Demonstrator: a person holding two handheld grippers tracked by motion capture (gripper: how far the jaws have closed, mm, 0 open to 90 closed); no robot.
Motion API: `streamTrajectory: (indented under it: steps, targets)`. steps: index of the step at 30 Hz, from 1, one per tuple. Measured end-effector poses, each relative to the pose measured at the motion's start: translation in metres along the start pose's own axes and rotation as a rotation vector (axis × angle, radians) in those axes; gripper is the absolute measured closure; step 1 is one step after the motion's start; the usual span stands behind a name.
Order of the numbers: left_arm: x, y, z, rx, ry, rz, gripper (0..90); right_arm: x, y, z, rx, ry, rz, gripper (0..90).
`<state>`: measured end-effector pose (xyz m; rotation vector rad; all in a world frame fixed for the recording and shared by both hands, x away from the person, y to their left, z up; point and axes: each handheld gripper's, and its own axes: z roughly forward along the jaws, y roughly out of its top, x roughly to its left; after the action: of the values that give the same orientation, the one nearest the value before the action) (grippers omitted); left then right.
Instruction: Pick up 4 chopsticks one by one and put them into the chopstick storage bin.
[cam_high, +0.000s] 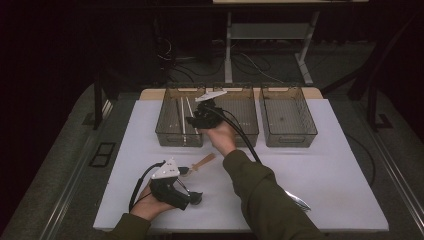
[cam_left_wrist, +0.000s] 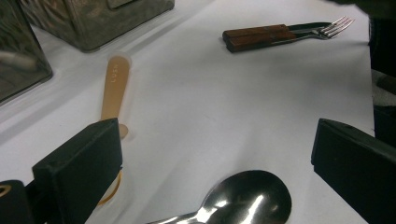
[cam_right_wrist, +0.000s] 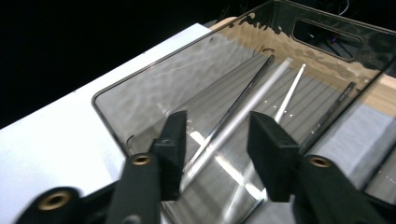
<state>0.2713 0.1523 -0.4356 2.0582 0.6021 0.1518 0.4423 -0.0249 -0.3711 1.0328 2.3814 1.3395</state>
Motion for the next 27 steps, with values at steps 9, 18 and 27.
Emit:
streamTrajectory:
  steps: [9, 18, 27]
  targets:
    - [0.001, 0.0, -0.001, 0.005, 0.01, 0.005, 0.7, -0.015, -0.018, -0.044, 0.009, 0.061, -0.019, 41.5]
    - [0.002, -0.001, -0.001, 0.01, 0.021, -0.008, 0.7, -0.037, -0.042, -0.098, 0.016, 0.112, -0.06, 31.4]
    - [0.002, -0.002, 0.0, 0.019, 0.025, -0.014, 0.8, -0.055, -0.08, -0.142, 0.011, 0.12, -0.061, 30.1]
